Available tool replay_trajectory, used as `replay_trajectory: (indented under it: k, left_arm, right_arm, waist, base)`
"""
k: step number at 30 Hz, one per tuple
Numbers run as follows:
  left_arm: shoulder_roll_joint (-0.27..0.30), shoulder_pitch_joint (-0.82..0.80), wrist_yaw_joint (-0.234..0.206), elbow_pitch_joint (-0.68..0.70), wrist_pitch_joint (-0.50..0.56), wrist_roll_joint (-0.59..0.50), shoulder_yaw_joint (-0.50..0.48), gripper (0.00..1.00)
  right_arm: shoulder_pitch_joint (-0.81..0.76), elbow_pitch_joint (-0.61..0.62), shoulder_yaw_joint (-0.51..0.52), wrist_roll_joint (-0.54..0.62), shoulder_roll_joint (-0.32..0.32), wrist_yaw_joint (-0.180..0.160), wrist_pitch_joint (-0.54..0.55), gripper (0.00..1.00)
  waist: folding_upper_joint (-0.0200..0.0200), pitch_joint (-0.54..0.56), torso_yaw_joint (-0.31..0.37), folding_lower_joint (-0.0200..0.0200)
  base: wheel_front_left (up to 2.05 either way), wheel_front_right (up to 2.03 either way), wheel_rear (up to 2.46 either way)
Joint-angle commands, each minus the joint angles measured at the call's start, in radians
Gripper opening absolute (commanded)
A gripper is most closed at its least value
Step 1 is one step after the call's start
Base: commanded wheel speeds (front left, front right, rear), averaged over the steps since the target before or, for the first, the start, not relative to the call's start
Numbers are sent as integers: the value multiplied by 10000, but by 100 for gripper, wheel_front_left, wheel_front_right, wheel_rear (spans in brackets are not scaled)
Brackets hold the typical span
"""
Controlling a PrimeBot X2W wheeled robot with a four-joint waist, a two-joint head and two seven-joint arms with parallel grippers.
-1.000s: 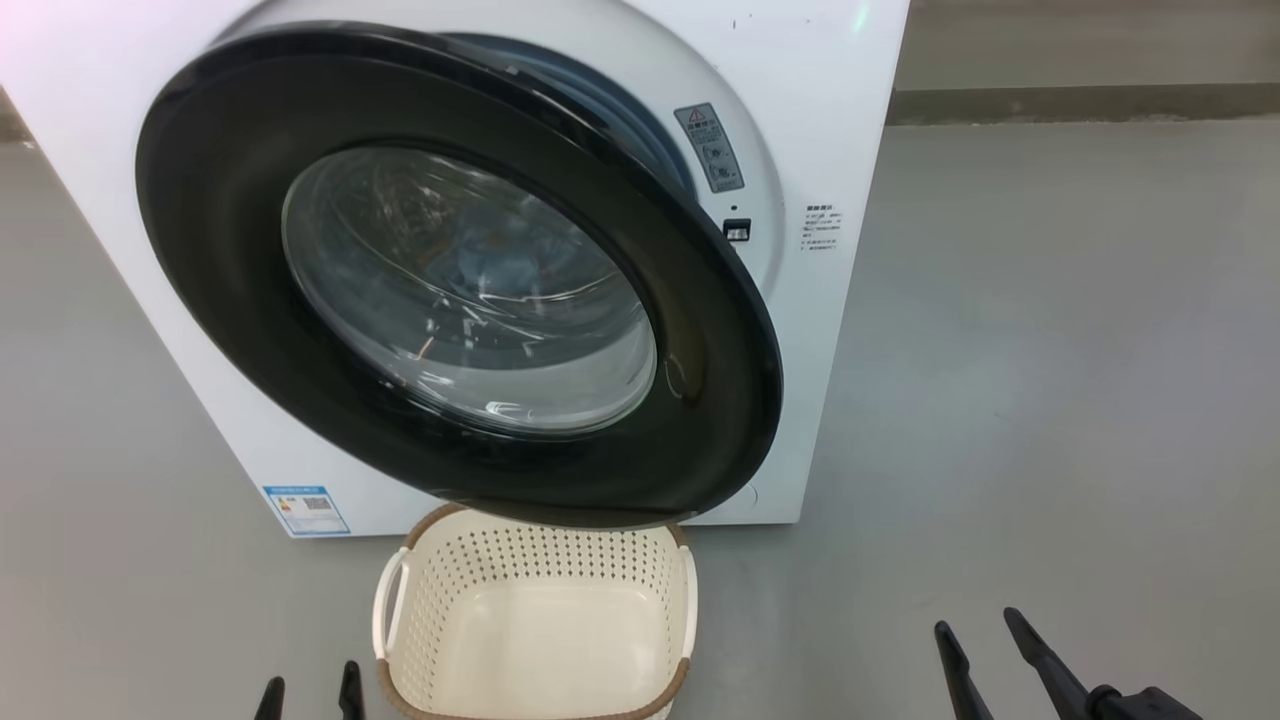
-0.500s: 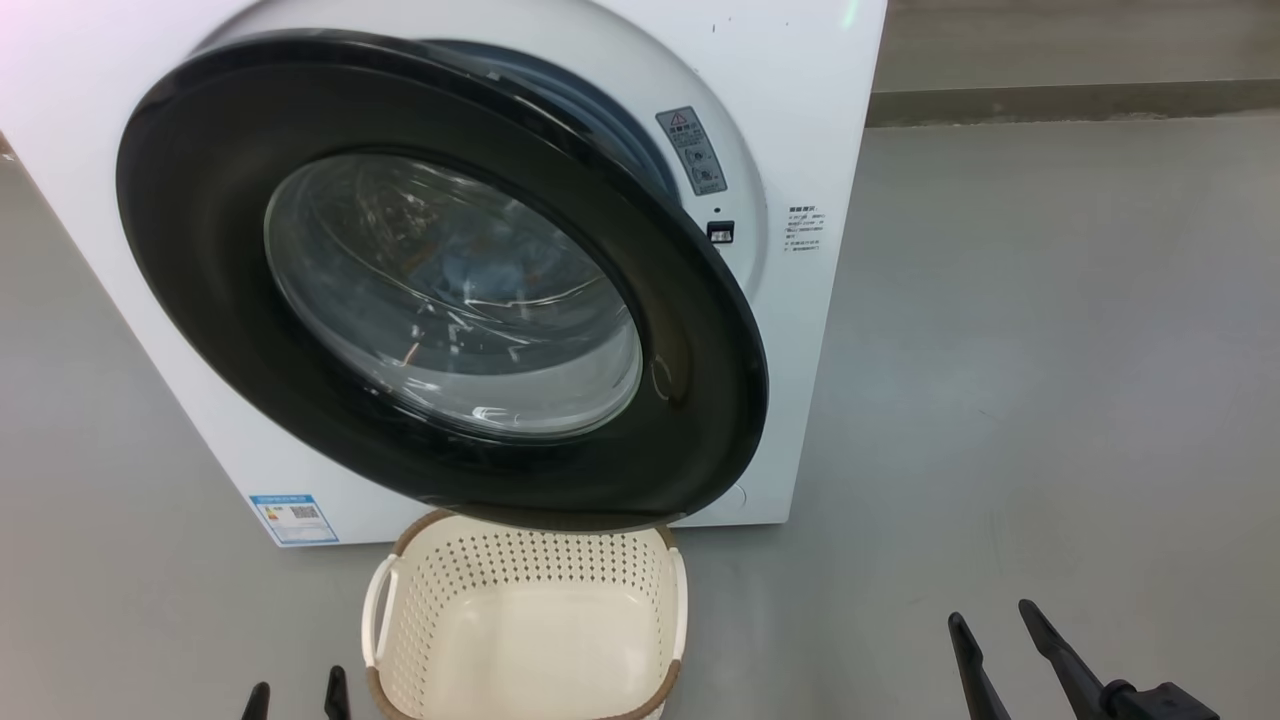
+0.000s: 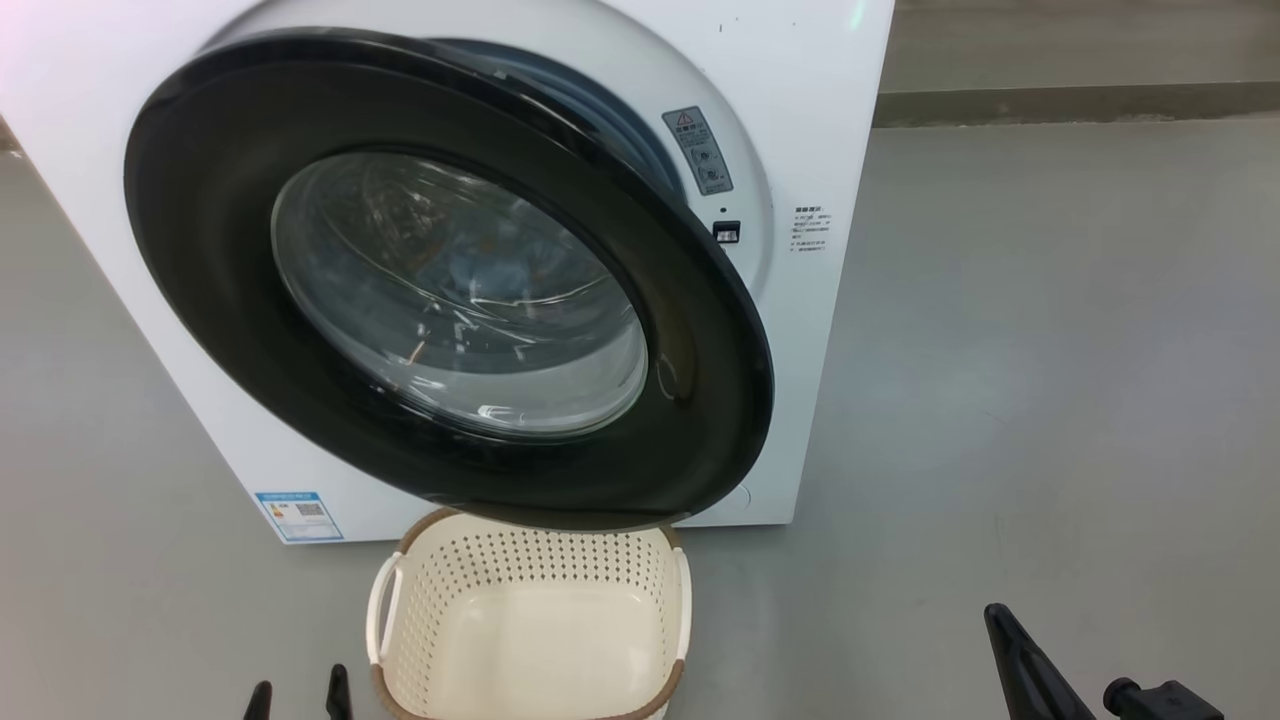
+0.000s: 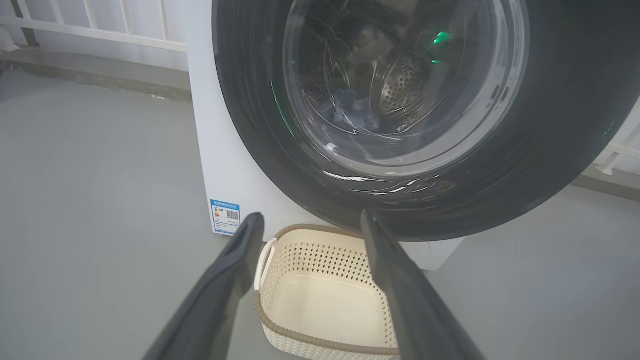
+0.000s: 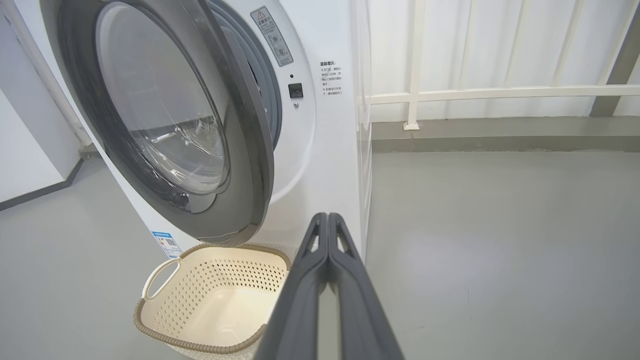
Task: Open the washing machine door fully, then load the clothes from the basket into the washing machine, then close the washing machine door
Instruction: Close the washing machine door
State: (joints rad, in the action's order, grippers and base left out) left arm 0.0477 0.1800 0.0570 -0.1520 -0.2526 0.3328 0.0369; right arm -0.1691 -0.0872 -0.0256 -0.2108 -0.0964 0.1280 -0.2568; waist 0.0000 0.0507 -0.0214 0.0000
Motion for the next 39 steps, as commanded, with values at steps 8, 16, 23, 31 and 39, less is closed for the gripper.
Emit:
replay_trajectory:
  k: [8, 16, 23, 31, 39]
  left_arm:
    - [27, -305, -109, 324, -91, 114, -265, 100]
    - [26, -410, -120, 323, -91, 189, -77, 100]
    - [26, -612, -42, 269, -91, 157, 15, 100]
    - [26, -1081, 103, 281, -91, 116, 224, 100]
    - [26, -1700, 312, 157, -91, 208, 338, 100]
  right_arm:
    - [834, 487, -171, 67, -208, 27, -49, 0]
    - [2286, 1049, -612, 38, -313, 27, -49, 0]
    - [3544, 1225, -1524, -38, -255, 27, -49, 0]
    - [4693, 535, -2490, -61, -417, 27, -49, 0]
    - [5686, 61, -2701, 53, -582, 27, -49, 0]
  waist:
    - [0, -55, -102, 0]
    - [0, -275, -313, 0]
    - [0, -576, -628, 0]
    - [0, -1335, -1208, 0]
    - [0, -2370, -1805, 0]
  base:
    - [0, 0, 0]
    - [0, 0, 0]
    - [0, 0, 0]
    - [0, 0, 0]
    - [0, 0, 0]
